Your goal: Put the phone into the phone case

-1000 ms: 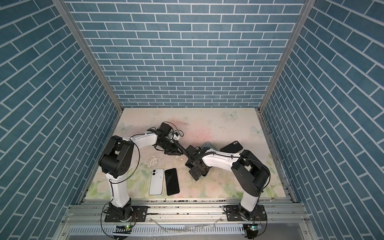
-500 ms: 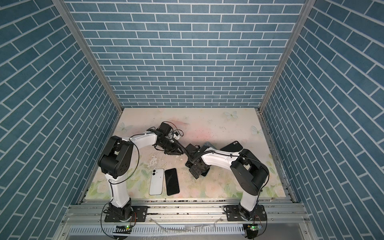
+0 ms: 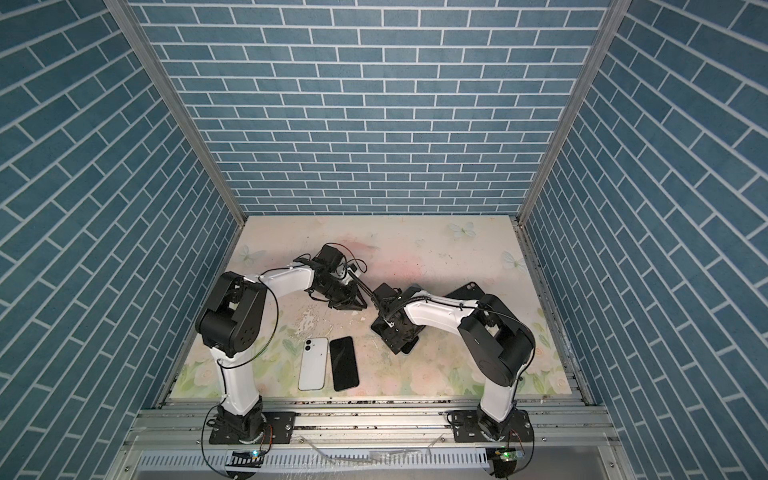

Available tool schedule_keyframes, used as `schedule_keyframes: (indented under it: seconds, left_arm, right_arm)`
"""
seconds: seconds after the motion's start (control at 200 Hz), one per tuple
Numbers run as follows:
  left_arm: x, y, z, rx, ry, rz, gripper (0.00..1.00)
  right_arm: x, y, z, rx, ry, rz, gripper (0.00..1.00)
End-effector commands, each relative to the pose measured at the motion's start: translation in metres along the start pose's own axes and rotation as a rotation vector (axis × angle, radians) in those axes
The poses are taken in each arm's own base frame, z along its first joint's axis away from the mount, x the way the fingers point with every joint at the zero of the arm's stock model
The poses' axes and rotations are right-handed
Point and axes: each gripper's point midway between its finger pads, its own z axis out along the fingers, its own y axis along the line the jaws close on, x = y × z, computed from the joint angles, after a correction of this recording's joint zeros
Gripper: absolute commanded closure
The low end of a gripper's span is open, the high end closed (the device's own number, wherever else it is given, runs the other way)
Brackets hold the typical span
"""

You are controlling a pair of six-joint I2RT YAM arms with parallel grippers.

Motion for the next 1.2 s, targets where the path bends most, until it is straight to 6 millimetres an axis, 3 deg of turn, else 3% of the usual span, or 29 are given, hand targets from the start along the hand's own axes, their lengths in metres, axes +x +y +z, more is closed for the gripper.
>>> schedule_keyframes:
  seconds: [0.0, 0.27, 0.415, 0.845, 1.035, 1.195]
  left_arm:
    - [-0.002, -0.006, -0.013, 0.005, -0.032, 0.022, 0.77]
    - [-0.016, -0.006, -0.054, -0.073, -0.155, 0.079, 0.77]
    - [-0.017, -0.005, -0.065, -0.072, -0.186, 0.076, 0.77]
    - [-0.019, -0.006, -0.069, -0.045, -0.196, 0.066, 0.77]
    - [-0.019, -0.006, -0.069, -0.042, -0.195, 0.062, 0.76]
    - [-0.02, -0.006, -0.071, -0.042, -0.199, 0.063, 0.77]
  right_arm:
    - [0.006, 0.006, 0.016, -0.027, 0.029, 0.05, 0.37]
    - [-0.016, 0.001, -0.01, -0.006, -0.064, 0.107, 0.36]
    - [-0.027, -0.006, -0.022, 0.015, -0.094, 0.115, 0.15]
    - [-0.012, -0.03, 0.008, -0.008, -0.012, 0.216, 0.14]
    - [-0.009, -0.021, 0.024, -0.061, 0.022, 0.226, 0.14]
    - [-0.014, -0.014, 0.03, -0.102, 0.025, 0.252, 0.23]
